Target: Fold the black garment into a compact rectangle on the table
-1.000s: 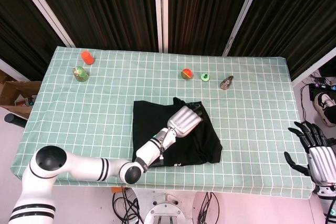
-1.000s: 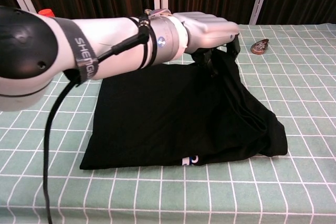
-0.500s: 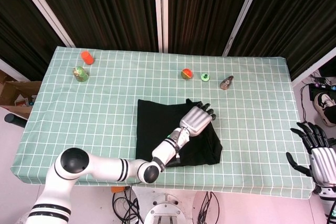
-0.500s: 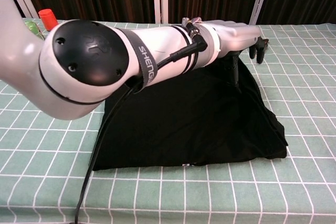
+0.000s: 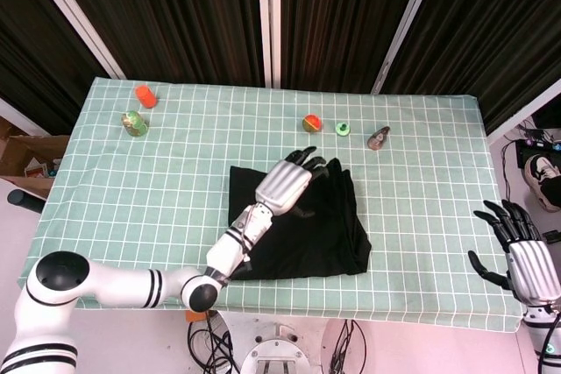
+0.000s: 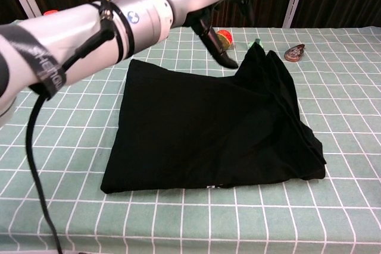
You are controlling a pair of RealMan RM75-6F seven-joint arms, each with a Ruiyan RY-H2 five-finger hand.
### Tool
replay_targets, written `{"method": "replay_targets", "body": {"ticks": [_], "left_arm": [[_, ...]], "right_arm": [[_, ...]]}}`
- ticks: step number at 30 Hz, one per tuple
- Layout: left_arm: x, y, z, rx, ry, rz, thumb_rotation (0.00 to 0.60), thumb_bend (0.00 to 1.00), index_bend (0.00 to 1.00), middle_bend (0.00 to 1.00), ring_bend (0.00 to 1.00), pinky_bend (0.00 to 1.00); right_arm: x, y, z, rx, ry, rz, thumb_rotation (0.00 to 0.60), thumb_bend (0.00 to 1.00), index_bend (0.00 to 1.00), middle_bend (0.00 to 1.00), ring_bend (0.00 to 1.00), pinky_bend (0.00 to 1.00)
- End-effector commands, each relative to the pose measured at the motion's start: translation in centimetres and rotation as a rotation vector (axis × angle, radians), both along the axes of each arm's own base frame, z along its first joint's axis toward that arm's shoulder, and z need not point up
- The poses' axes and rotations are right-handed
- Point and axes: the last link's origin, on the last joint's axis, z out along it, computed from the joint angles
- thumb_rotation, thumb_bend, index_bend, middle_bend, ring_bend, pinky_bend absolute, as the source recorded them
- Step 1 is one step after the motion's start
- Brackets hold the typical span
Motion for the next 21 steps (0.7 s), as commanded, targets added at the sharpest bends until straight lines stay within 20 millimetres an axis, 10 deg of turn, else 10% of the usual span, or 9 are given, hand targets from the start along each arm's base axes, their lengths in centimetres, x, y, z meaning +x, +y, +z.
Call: {"method": "replay_targets", "body": {"ticks": [1, 8, 21], "left_arm": [[-2.4, -2.6, -1.3, -0.024, 0.133, -0.084, 0.585, 0.07, 0.37, 0.27, 0.1, 0.15], [-1.3, -5.6, -5.0, -0.105, 0.152, -0.189, 0.519, 0.1, 0.36, 0.26, 0.1, 0.15], [-1.0, -5.2, -11.8, -0.157, 0.257, -0.193, 0.51, 0.13, 0.29, 0.22, 0.07, 0.14]], "right_arm": [[0.0, -0.1, -0.1, 0.003, -0.002, -0.001, 0.6, 0.31, 0.23, 0.13, 0.0, 0.02], [-0.1, -0.2, -0.4, 0.016, 0.002, -0.008, 0.6, 0.31, 0.23, 0.13, 0.0, 0.02], [-0.3, -0.3, -0.9, 0.034, 0.003, -0.029, 0.6, 0.31, 0.23, 0.13, 0.0, 0.02]]}}
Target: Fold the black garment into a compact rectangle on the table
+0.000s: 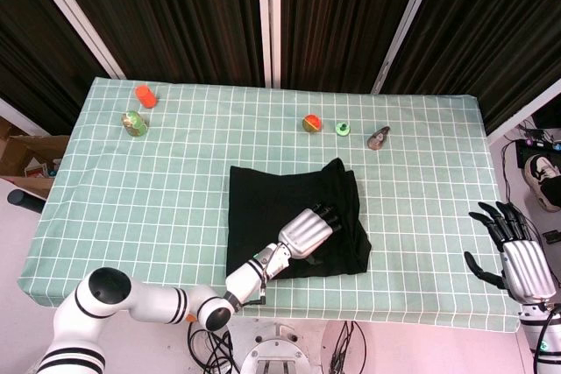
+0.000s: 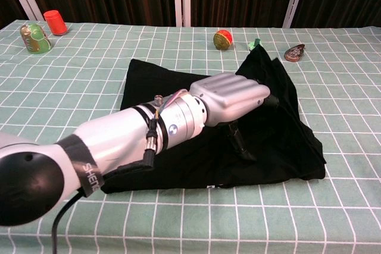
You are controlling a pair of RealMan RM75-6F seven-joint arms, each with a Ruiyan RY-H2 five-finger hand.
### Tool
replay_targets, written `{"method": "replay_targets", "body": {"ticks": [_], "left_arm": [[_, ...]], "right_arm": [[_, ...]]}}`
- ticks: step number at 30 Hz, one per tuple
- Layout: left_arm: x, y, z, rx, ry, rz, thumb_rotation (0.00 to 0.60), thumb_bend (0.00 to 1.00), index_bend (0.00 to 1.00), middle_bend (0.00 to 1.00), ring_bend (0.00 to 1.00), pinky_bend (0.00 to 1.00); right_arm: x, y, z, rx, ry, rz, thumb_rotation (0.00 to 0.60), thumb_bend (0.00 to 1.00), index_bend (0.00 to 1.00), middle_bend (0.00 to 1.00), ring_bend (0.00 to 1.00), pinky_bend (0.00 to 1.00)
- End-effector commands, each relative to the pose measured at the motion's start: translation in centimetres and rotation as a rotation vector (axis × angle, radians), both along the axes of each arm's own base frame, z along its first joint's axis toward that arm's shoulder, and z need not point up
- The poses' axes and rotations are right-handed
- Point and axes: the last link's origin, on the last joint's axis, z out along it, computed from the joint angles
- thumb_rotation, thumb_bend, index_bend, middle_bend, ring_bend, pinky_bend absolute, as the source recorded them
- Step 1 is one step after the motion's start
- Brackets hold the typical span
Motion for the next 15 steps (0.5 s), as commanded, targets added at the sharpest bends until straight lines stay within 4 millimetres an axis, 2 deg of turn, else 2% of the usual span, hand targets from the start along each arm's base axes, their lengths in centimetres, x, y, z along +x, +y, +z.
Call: {"method": "replay_targets", "body": {"ticks": [1, 4, 9, 12, 15], "left_arm": [[-0.3, -0.6, -1.7, -0.03, 0.059, -0.012, 0.512, 0.13, 0.28, 0.22, 0.07, 0.14], [-0.4, -0.6, -0.8, -0.021, 0.036, 0.001, 0.512, 0.12, 0.26, 0.2, 0.07, 0.14], [-1.3, -0.5, 4.5, 0.034, -0.139, 0.056, 0.512, 0.11, 0.26, 0.19, 0.07, 0.14], [-3.4, -0.3, 8.2, 0.09, -0.187, 0.08, 0.513, 0.11, 0.26, 0.19, 0.07, 0.14], [-6.7, 0.3, 10.8, 0.154, -0.153, 0.114, 0.511, 0.11, 0.26, 0.19, 0.07, 0.14]], "right_arm": [[0.0, -0.1, -0.2, 0.011, -0.002, -0.001, 0.6, 0.31, 0.23, 0.13, 0.0, 0.02], [0.2, -0.5, -0.8, 0.045, -0.002, 0.006, 0.6, 0.31, 0.23, 0.13, 0.0, 0.02], [1.9, -2.3, -2.2, 0.129, 0.003, 0.079, 0.6, 0.32, 0.23, 0.13, 0.0, 0.03], [3.3, -3.8, -3.1, 0.185, 0.016, 0.134, 0.6, 0.33, 0.23, 0.13, 0.0, 0.03], [4.8, -4.9, -4.1, 0.246, 0.04, 0.187, 0.6, 0.36, 0.23, 0.14, 0.0, 0.03]]}}
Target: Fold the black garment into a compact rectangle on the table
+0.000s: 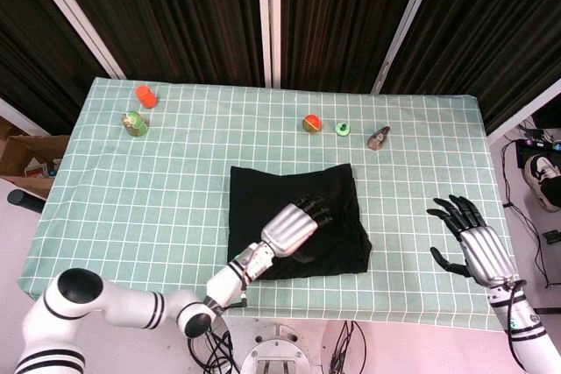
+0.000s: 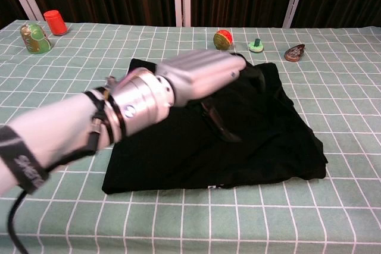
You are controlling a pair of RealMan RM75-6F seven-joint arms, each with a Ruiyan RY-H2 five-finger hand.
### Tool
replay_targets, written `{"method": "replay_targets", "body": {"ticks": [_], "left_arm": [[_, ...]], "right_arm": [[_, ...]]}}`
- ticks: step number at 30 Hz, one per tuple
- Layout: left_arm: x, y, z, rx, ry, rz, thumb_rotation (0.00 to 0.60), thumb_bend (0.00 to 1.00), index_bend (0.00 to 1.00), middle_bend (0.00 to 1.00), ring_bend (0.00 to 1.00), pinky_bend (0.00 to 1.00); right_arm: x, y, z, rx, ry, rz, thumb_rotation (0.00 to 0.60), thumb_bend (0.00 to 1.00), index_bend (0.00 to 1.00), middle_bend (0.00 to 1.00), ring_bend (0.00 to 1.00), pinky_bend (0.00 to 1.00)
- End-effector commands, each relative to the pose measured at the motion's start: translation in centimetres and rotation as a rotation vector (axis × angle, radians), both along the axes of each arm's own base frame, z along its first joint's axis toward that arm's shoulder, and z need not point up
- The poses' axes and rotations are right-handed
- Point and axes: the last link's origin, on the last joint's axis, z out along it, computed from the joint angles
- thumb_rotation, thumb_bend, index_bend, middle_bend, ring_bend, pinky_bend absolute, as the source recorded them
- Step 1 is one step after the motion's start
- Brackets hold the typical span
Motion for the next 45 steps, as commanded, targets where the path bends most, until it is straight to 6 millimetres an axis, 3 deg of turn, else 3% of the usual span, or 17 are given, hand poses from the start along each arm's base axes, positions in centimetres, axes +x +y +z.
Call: {"method": "replay_targets", "body": {"ticks": [1, 6, 9, 14, 17, 24, 30, 35, 45], "left_arm": [[-5.2, 0.8, 4.8, 0.1, 0.015, 0.068, 0.514, 0.11, 0.26, 0.19, 0.07, 0.14], [-10.6, 1.8, 6.3, 0.141, 0.148, 0.131, 0.57, 0.11, 0.26, 0.19, 0.07, 0.14], [-12.4, 1.7, 6.9, 0.142, 0.172, 0.16, 0.581, 0.11, 0.26, 0.19, 0.07, 0.14], [-13.8, 0.5, 7.3, 0.135, 0.161, 0.165, 0.598, 0.11, 0.27, 0.19, 0.07, 0.14], [-14.0, -0.2, 7.1, 0.117, 0.162, 0.148, 0.599, 0.12, 0.27, 0.19, 0.07, 0.14], [-14.1, -0.6, 7.0, 0.129, 0.16, 0.135, 0.6, 0.12, 0.27, 0.19, 0.07, 0.14], [-14.9, 0.1, 7.2, 0.152, 0.179, 0.135, 0.6, 0.12, 0.28, 0.19, 0.07, 0.14], [-15.8, 0.5, 6.9, 0.184, 0.189, 0.094, 0.6, 0.12, 0.29, 0.19, 0.07, 0.14], [-17.0, -0.3, 4.6, 0.199, 0.143, -0.134, 0.6, 0.12, 0.3, 0.19, 0.07, 0.15]], "right_arm": [[2.1, -1.4, -1.3, 0.077, 0.024, 0.077, 0.6, 0.38, 0.23, 0.14, 0.0, 0.03], [4.3, -2.2, -4.8, 0.251, 0.057, 0.151, 0.6, 0.49, 0.23, 0.14, 0.0, 0.03], [5.8, -2.2, -7.2, 0.355, 0.084, 0.206, 0.6, 0.55, 0.23, 0.14, 0.0, 0.03], [7.3, -1.5, -10.3, 0.466, 0.128, 0.295, 0.6, 0.61, 0.23, 0.14, 0.0, 0.03], [6.7, -1.0, -11.0, 0.5, 0.178, 0.299, 0.6, 0.62, 0.23, 0.14, 0.0, 0.03], [2.8, 0.2, -10.7, 0.517, 0.245, 0.153, 0.6, 0.6, 0.23, 0.16, 0.0, 0.03], [1.9, 0.6, -11.0, 0.51, 0.242, 0.128, 0.6, 0.57, 0.23, 0.15, 0.0, 0.03], [2.9, 0.5, -9.0, 0.402, 0.15, 0.178, 0.6, 0.53, 0.23, 0.14, 0.0, 0.03], [3.1, -0.3, -0.7, 0.081, 0.08, 0.156, 0.6, 0.51, 0.23, 0.14, 0.0, 0.03]]}}
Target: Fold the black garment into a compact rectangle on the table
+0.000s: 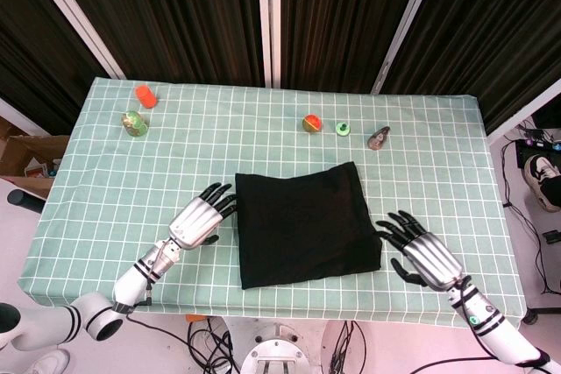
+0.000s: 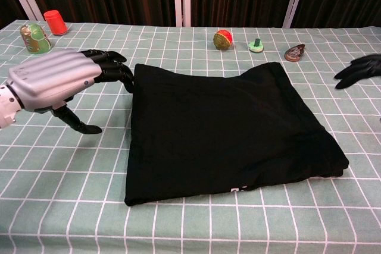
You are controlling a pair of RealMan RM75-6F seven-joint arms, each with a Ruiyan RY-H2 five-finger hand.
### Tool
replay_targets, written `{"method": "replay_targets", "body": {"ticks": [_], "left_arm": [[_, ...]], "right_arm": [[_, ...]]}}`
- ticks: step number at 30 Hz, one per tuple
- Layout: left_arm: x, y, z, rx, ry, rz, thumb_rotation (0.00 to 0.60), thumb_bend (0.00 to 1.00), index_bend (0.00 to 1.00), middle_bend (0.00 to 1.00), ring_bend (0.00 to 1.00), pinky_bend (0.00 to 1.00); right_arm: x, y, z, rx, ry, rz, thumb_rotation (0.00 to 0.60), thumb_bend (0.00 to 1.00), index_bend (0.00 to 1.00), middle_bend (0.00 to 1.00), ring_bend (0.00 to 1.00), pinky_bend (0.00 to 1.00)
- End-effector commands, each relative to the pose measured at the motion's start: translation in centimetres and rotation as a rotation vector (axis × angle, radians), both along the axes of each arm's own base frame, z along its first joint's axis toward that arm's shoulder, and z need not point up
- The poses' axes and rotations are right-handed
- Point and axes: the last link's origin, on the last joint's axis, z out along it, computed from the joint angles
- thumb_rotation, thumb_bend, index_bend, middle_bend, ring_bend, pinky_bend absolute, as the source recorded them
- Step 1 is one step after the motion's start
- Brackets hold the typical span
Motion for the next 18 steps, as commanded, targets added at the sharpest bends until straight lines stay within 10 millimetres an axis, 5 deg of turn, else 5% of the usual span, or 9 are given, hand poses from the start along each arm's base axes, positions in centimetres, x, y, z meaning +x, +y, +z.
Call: {"method": "replay_targets", "body": {"ticks": [1, 6, 18], "left_arm": [[-0.1, -0.6, -1.8, -0.024, -0.032, -0.102, 0.6, 0.12, 0.29, 0.19, 0.07, 0.15], [-0.1, -0.2, -3.8, -0.051, -0.029, -0.136, 0.6, 0.09, 0.24, 0.17, 0.07, 0.15], [1.7, -0.1, -6.7, -0.035, -0.165, -0.246, 0.6, 0.03, 0.18, 0.13, 0.06, 0.15]], "right_arm": [[0.1, 0.0, 2.9, -0.104, -0.022, -0.023, 0.6, 0.51, 0.23, 0.14, 0.0, 0.03], [0.2, 0.2, 4.2, -0.156, -0.039, -0.036, 0.6, 0.51, 0.23, 0.14, 0.0, 0.03], [-0.4, 0.5, 3.7, -0.149, -0.046, -0.077, 0.6, 0.51, 0.23, 0.14, 0.0, 0.03]]}}
